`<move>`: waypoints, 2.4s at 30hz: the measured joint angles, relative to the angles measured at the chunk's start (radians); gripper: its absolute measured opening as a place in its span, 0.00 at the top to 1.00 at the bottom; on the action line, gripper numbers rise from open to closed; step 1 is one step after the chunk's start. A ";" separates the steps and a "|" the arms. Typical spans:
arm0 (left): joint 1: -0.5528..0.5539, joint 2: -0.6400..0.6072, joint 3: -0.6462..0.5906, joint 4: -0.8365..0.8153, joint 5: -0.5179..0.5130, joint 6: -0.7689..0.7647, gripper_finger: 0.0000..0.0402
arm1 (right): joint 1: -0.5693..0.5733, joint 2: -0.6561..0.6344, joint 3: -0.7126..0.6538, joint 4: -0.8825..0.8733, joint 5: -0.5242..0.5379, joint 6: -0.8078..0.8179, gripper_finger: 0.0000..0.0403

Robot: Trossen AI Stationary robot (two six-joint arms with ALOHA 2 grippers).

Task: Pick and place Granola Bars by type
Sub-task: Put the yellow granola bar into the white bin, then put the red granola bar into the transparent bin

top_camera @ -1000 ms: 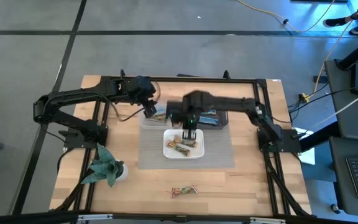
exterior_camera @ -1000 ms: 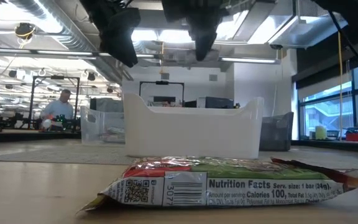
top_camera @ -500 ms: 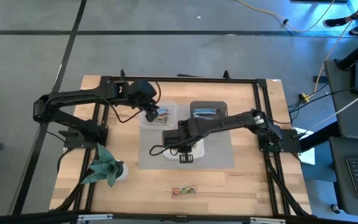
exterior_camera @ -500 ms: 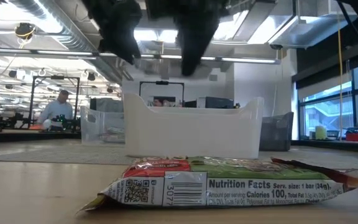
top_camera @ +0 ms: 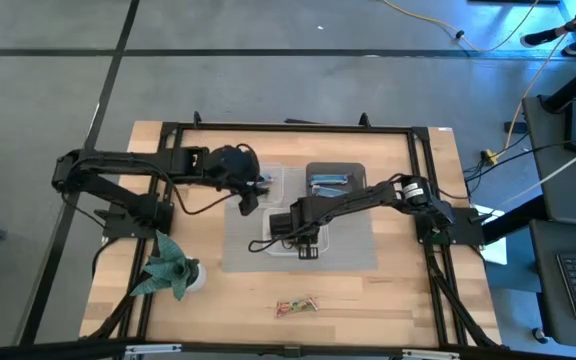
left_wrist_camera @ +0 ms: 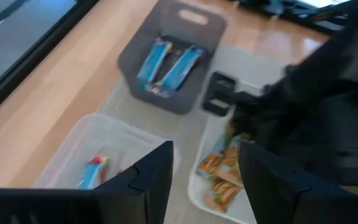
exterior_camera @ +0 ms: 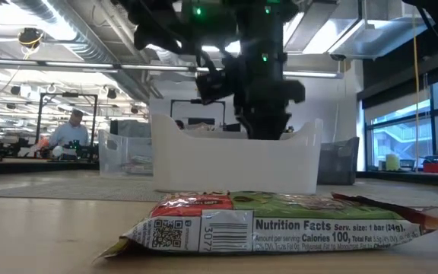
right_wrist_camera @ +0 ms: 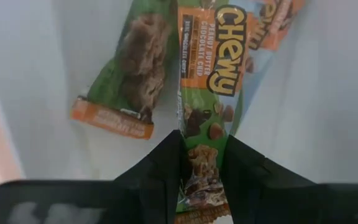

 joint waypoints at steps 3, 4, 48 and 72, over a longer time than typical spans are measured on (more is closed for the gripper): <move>-0.031 0.000 0.000 0.031 0.000 0.000 0.57 | 0.000 0.000 -0.022 0.001 0.000 -0.003 0.75; -0.039 0.000 0.000 0.037 0.000 0.000 0.57 | 0.000 0.000 -0.023 0.002 -0.001 -0.003 0.75; -0.073 0.000 0.000 0.045 0.063 -0.062 0.57 | -0.004 -0.181 0.269 -0.200 -0.040 -0.085 0.43; -0.225 0.000 0.000 0.170 0.052 -0.013 0.57 | 0.122 -1.069 -0.607 0.160 0.227 0.259 0.43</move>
